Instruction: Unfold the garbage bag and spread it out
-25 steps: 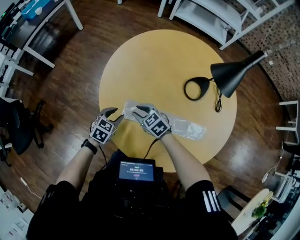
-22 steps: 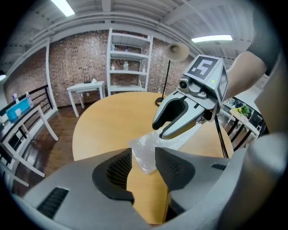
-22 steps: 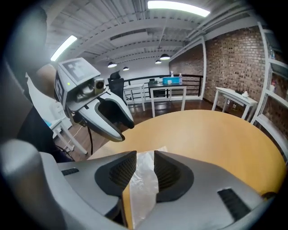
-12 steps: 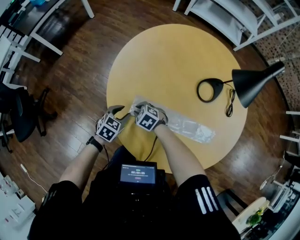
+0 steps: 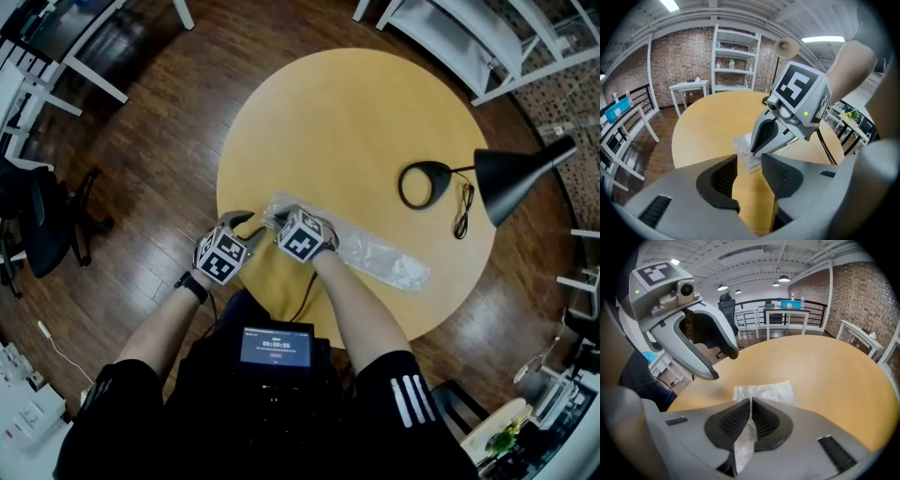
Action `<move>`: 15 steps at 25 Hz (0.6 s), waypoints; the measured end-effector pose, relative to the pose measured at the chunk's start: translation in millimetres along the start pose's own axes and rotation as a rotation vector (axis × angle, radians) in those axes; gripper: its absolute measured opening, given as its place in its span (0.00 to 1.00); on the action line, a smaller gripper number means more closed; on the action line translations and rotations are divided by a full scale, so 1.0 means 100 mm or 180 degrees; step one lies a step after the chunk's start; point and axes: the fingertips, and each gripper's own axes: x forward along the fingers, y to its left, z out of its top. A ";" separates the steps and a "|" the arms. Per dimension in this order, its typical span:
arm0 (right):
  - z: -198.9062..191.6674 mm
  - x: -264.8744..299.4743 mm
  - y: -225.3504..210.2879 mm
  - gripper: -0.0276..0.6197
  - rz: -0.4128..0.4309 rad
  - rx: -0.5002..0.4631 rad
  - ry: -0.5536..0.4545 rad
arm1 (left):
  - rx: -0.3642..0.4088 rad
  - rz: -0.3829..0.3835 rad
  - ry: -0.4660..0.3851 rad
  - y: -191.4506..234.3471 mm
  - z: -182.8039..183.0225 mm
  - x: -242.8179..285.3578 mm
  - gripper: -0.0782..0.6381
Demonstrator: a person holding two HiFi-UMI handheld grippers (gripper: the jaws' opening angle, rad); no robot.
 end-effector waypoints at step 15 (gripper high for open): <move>0.22 -0.52 -0.26 0.06 0.0076 0.0440 -0.0566 | 0.0639 0.0580 0.0724 0.45 -0.16 0.56 0.40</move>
